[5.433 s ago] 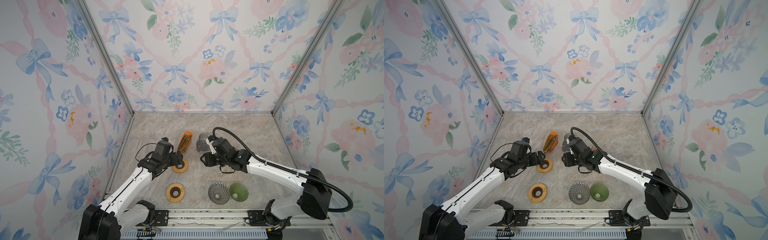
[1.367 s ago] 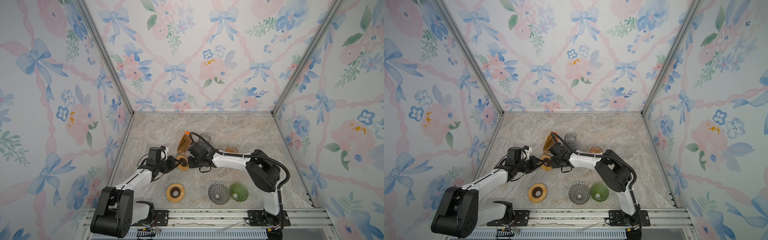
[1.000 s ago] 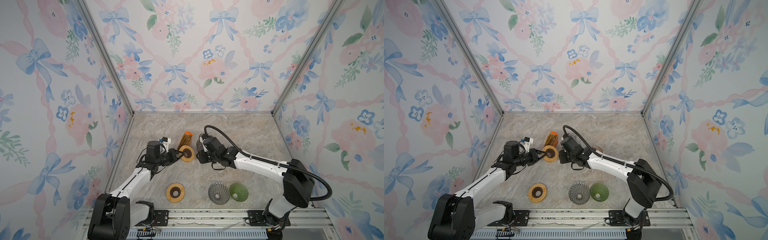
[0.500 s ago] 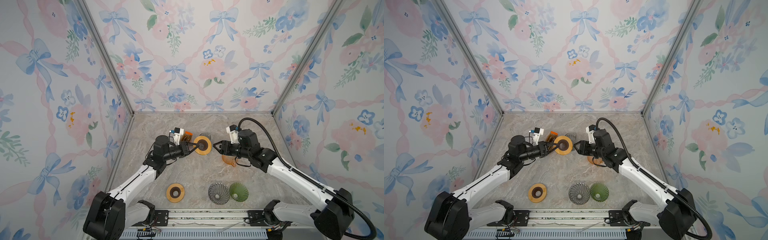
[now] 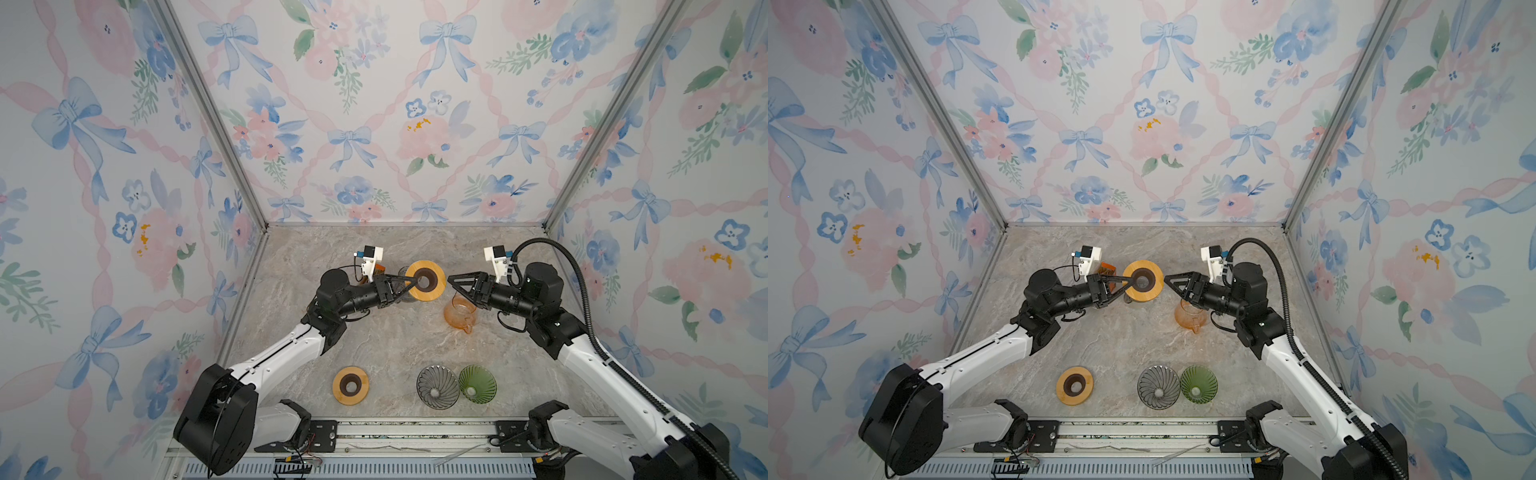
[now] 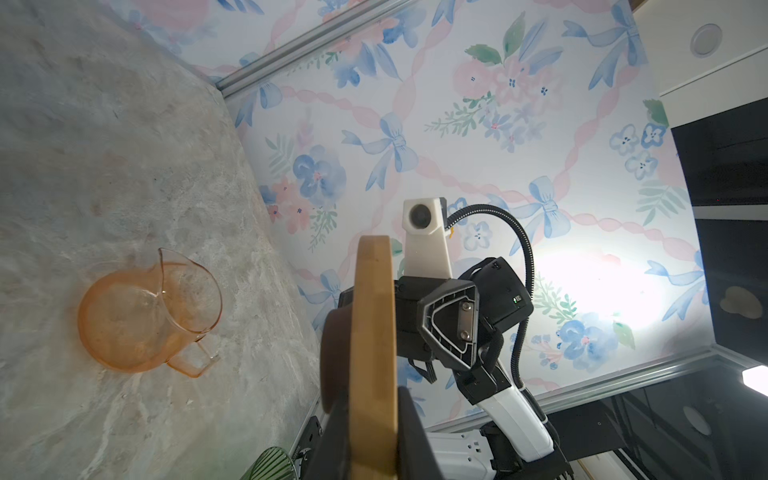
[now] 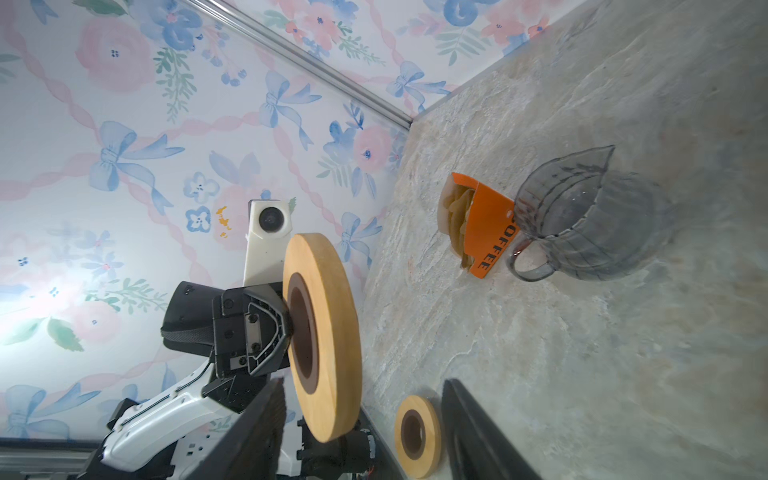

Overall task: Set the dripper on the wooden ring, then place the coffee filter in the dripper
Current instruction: 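Carry the wooden base over the orange pitcher with the right gripper while the left rises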

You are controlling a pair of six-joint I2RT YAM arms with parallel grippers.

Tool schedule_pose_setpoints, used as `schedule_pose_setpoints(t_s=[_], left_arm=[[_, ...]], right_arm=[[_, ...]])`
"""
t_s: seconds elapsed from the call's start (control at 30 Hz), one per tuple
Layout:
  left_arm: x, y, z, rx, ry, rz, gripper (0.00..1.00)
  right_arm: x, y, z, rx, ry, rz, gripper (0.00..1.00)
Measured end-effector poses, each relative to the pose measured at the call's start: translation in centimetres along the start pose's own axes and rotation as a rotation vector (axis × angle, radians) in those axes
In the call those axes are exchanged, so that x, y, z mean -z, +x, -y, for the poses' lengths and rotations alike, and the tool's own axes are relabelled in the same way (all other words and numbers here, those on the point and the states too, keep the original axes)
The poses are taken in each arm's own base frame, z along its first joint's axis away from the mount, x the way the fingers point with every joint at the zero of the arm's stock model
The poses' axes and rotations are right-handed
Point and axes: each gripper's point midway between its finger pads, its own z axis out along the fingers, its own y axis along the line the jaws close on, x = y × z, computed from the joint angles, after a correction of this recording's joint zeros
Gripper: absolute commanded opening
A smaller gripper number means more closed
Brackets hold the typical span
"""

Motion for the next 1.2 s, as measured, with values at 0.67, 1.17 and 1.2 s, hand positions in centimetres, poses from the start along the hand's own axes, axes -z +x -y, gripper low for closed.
schedule_pose_setpoints(t_s=[0.67,1.17,1.2], left_arm=[[-1.9,0.0,2.2,0.012,0.075,-0.007,0.15],[-2.2,-0.2,1.9,0.046,0.075,-0.003,0.50],[-2.2,-0.2,1.9,0.046,0.074,-0.003,0.58]], right_arm=[[-0.2,-0.9,-3.3,-0.080,-0.235,0.002,0.31],[-0.1,-1.0,-2.7,-0.097,-0.214,0.004,0.15],[-0.1,-0.9,-2.4,-0.104,-0.205,0.002,0.15]])
